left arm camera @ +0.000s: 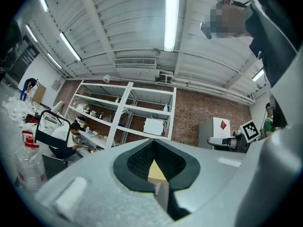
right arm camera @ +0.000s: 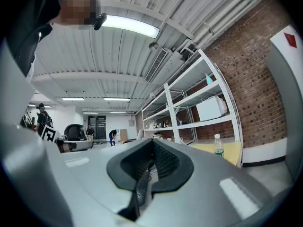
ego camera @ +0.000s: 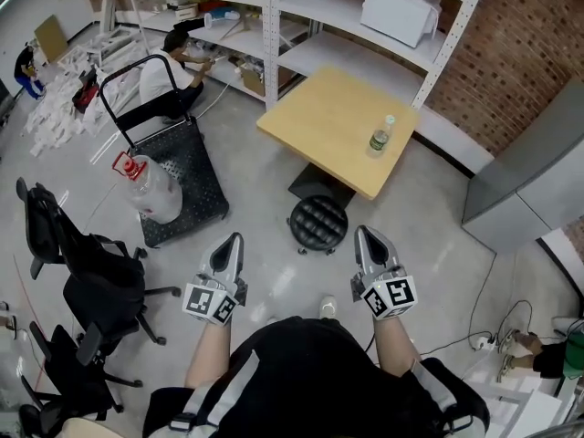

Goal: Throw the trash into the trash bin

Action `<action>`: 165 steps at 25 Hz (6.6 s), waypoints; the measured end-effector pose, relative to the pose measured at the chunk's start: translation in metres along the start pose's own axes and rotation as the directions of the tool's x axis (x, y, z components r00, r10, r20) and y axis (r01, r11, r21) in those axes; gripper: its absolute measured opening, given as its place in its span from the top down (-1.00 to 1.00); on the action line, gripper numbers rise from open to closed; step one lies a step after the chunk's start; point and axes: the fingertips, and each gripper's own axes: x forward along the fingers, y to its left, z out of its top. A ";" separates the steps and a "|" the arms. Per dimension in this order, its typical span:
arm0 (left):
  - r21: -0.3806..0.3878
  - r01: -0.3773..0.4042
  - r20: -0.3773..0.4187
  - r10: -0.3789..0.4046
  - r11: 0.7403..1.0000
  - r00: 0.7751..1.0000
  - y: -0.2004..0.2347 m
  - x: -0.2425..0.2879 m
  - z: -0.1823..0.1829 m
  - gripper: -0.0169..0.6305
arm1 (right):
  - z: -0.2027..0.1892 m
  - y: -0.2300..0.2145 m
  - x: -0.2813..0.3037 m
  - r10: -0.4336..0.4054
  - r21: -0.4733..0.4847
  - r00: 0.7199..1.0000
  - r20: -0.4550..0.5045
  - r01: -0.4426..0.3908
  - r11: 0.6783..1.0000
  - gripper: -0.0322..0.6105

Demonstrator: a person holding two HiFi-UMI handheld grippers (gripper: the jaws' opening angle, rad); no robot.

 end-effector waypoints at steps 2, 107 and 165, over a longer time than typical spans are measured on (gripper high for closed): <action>0.000 0.010 0.000 -0.010 1.000 1.000 -0.012 0.019 -0.001 0.95 | 0.005 -0.016 0.002 0.015 -0.021 1.000 0.002 -0.015 1.000 0.88; 0.014 -0.125 -0.132 0.125 0.992 0.983 -0.001 0.411 -0.096 0.95 | -0.170 -0.352 0.309 0.177 -0.053 0.868 -0.463 -0.227 0.973 -0.14; 0.044 -0.763 0.146 0.751 0.645 0.644 -0.063 0.071 -0.055 0.95 | -0.081 -0.102 0.203 0.775 0.080 0.573 -0.265 -0.788 0.610 -0.13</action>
